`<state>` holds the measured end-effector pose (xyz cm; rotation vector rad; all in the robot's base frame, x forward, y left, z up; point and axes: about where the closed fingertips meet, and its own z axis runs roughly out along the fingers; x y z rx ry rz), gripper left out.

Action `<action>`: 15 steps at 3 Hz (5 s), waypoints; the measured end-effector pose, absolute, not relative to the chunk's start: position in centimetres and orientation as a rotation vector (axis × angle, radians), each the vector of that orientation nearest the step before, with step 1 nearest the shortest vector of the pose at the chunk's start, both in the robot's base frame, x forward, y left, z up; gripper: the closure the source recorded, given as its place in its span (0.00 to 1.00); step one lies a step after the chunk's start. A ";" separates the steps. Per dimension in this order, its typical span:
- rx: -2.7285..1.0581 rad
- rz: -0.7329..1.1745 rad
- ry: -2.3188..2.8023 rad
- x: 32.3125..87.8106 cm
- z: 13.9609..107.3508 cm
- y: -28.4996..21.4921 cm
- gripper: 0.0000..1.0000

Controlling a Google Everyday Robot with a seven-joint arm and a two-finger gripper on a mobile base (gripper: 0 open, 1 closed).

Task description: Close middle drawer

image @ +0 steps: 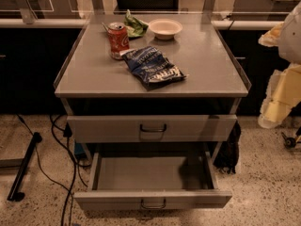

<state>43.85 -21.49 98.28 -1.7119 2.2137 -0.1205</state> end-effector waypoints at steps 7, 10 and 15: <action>-1.593 0.278 2.270 35.4 80.0 -19.2 1.00; -1.661 0.240 2.296 33.1 72.6 -20.4 1.00; -1.545 0.322 2.226 28.8 51.9 -21.5 1.00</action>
Offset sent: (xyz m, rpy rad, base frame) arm 0.0000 0.0000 0.0000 0.0000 0.0000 0.0000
